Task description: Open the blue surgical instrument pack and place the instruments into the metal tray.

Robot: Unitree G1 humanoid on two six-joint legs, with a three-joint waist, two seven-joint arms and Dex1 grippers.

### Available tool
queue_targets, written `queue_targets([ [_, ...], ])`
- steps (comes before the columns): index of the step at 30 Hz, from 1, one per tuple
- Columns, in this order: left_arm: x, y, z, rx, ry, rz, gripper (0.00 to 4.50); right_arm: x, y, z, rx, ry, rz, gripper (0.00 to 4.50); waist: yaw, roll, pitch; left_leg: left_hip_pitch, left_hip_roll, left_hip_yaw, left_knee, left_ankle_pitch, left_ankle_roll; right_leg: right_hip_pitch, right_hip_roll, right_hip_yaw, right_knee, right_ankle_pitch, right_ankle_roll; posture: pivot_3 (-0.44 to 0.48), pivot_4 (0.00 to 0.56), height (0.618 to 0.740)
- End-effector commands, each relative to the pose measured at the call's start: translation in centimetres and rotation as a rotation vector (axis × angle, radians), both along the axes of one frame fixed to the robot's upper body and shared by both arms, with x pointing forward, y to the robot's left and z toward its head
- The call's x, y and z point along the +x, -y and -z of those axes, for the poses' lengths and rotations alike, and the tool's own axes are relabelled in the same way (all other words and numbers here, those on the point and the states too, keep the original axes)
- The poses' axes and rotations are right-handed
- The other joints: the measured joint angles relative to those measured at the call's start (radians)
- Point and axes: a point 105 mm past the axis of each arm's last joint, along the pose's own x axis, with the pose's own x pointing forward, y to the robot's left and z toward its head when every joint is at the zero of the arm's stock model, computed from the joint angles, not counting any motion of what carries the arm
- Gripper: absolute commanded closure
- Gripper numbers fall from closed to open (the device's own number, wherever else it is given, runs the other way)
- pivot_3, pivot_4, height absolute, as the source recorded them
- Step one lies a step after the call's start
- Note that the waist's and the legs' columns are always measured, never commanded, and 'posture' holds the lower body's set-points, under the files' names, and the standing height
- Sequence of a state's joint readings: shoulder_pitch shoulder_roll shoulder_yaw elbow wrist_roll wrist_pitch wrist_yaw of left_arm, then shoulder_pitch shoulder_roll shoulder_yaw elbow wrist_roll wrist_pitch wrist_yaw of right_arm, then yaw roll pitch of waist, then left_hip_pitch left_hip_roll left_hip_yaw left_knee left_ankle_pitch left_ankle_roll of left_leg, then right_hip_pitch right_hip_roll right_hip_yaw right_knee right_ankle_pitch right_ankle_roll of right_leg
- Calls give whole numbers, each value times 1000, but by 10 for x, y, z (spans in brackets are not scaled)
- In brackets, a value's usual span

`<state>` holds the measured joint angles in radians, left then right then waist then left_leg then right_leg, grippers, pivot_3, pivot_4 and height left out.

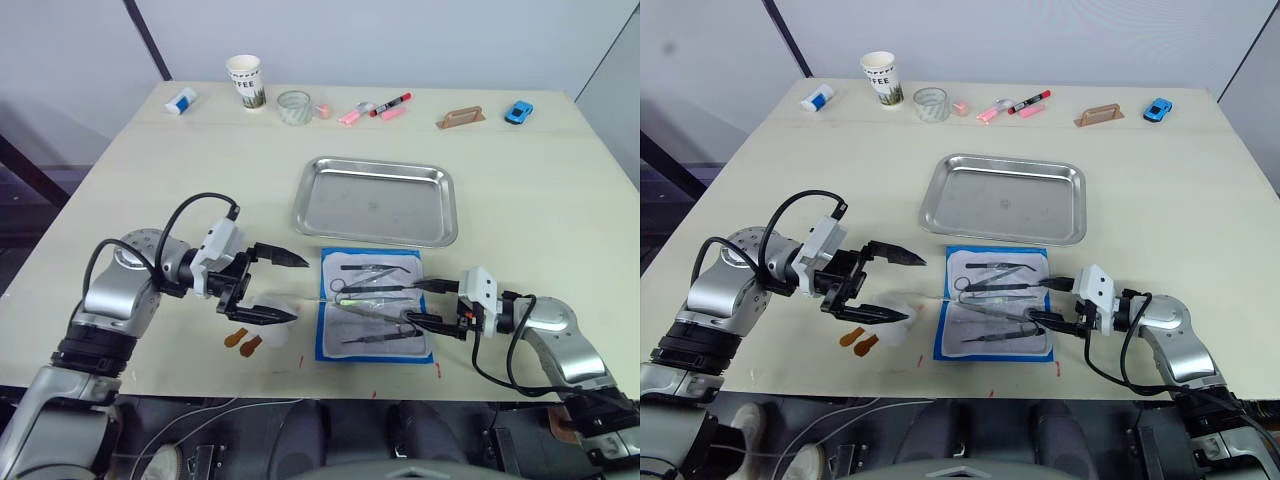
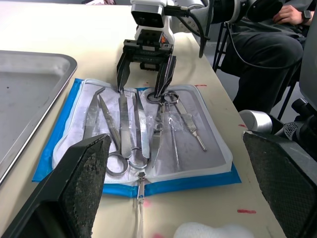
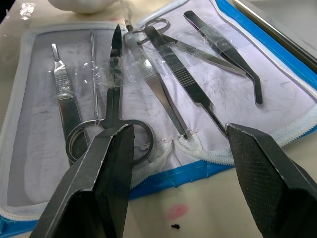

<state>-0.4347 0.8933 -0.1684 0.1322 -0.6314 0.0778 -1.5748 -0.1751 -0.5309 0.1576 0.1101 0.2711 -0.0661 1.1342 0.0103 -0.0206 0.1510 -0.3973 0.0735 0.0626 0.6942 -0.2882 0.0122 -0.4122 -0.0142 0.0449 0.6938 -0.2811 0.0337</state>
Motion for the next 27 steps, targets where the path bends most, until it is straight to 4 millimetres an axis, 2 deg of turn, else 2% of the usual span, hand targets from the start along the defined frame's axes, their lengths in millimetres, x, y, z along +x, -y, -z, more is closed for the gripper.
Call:
queue_targets([
  [1,-5,8,-7,-29,39,72,0,-8,2,22,17,-58,-5,1250,0,0,0,0,0,0,0,0,0,0,0,0,0,0,0,0,150,718],
  [7,-5,9,-2,-47,21,65,0,-7,11,21,40,-48,4,1250,1,-1,0,0,0,0,0,0,0,0,0,0,0,0,0,0,150,718],
  [14,-2,8,4,-70,12,41,0,-8,6,24,36,-39,-12,1250,3,-1,-1,0,0,0,0,0,0,1,0,0,0,0,0,0,150,718],
  [27,27,13,10,-121,33,-36,0,-6,6,41,-56,-61,-4,1250,-1,-7,-5,2,0,0,0,0,0,2,0,0,0,0,0,0,150,718],
])
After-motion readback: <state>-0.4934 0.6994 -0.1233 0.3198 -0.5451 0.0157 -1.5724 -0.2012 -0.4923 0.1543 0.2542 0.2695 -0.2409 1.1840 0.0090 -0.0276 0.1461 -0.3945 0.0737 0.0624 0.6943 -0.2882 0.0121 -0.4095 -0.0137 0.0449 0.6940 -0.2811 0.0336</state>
